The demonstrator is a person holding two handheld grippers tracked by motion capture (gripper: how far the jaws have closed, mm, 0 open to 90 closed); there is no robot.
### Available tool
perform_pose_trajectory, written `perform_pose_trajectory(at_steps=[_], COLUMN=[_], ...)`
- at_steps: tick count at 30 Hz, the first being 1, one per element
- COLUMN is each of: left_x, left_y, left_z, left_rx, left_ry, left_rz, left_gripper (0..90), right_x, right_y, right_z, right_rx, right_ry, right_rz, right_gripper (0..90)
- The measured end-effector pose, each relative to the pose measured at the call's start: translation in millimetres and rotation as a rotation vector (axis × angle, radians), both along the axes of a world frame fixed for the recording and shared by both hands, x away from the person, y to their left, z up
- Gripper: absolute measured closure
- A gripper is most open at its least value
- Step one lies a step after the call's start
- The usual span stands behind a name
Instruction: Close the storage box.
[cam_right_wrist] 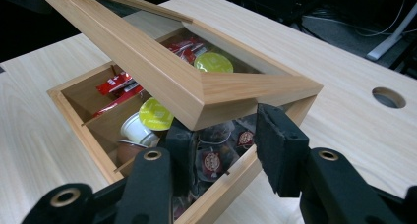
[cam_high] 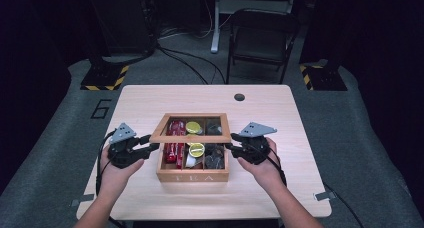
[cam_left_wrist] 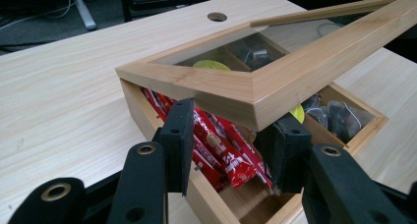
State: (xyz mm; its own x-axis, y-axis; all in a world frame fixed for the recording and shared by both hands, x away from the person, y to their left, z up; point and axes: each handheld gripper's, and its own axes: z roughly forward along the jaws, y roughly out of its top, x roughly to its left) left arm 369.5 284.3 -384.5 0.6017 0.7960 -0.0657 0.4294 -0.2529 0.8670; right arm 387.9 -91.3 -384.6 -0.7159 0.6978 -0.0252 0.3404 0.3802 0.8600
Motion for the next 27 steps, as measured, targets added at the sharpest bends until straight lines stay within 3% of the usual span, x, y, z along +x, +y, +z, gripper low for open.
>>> perform_pose_trajectory(at_steps=[6,12,15,17,27], left_x=[5.0,10.0,13.0,16.4,38.3], left_y=[0.4,-0.2,-1.7,-3.6,-7.1], left_z=[7.4,11.3,8.2,4.7,-3.1], left_rx=[-0.003,-0.006,-0.016,0.003,-0.014], left_ry=[-0.016,-0.040,-0.048,-0.054,-0.071], left_rz=[-0.006,-0.001,-0.003,-0.001,0.047], left_gripper=[57.2,53.9,52.0,49.2,51.4], right_x=[7.0,12.2,14.4,15.6,20.9], right_y=[-1.8,-1.5,-1.4,-0.8,0.1], right_z=[7.7,14.8,18.1,20.2,28.1], right_rx=[0.046,0.048,0.043,0.044,0.036], right_ry=[0.034,0.035,0.025,0.021,0.012], right_rz=[-0.006,-0.006,-0.008,-0.012,-0.016], right_gripper=[60.2,60.2,60.5,60.6,61.4])
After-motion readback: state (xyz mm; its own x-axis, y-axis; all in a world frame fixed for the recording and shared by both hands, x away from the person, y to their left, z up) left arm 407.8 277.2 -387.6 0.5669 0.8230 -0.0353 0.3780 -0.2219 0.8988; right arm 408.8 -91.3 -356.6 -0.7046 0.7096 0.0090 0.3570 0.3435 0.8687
